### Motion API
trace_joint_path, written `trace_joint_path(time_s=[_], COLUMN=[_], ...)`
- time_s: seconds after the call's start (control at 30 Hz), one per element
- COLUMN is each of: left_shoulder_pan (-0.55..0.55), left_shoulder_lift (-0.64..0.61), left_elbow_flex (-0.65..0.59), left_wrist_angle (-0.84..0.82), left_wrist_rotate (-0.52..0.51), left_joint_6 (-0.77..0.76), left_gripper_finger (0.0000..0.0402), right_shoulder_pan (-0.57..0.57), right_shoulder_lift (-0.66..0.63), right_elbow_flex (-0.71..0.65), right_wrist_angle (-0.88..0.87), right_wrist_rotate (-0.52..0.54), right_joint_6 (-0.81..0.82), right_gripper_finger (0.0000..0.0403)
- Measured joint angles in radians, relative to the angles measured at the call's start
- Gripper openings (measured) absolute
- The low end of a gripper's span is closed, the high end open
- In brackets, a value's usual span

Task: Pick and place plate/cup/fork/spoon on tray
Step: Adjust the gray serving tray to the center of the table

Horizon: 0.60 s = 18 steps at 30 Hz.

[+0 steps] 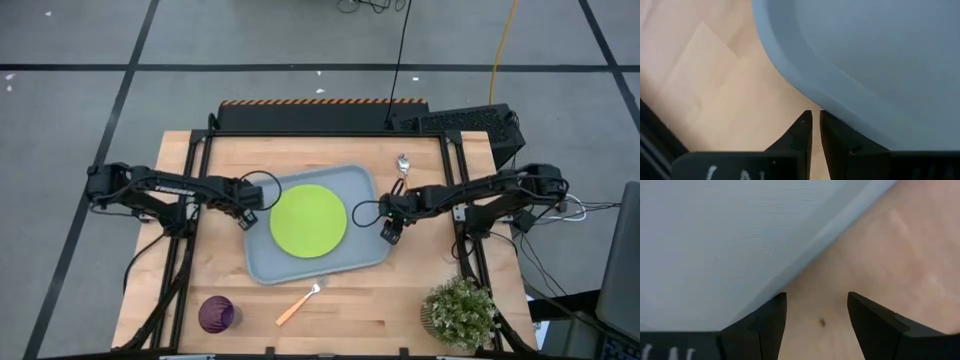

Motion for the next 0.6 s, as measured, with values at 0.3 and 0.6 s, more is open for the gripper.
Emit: trace_joint_path(time_s=[0.3, 0.6], left_shoulder_pan=[0.059, 0.072], left_shoulder_lift=[0.0, 0.0], left_elbow_flex=[0.0, 0.018], left_wrist_angle=[0.111, 0.207], left_wrist_rotate=[-0.008, -0.003], left_joint_6=[0.043, 0.1], left_gripper_finger=[0.0042, 0.0042], right_shoulder_pan=[0.084, 0.128], right_shoulder_lift=[0.0, -0.025], right_elbow_flex=[0.0, 0.0], right_wrist_angle=[-0.033, -0.074], right_wrist_rotate=[-0.013, -0.039], right_joint_6=[0.093, 0.175], right_gripper_finger=[0.0203, 0.0203])
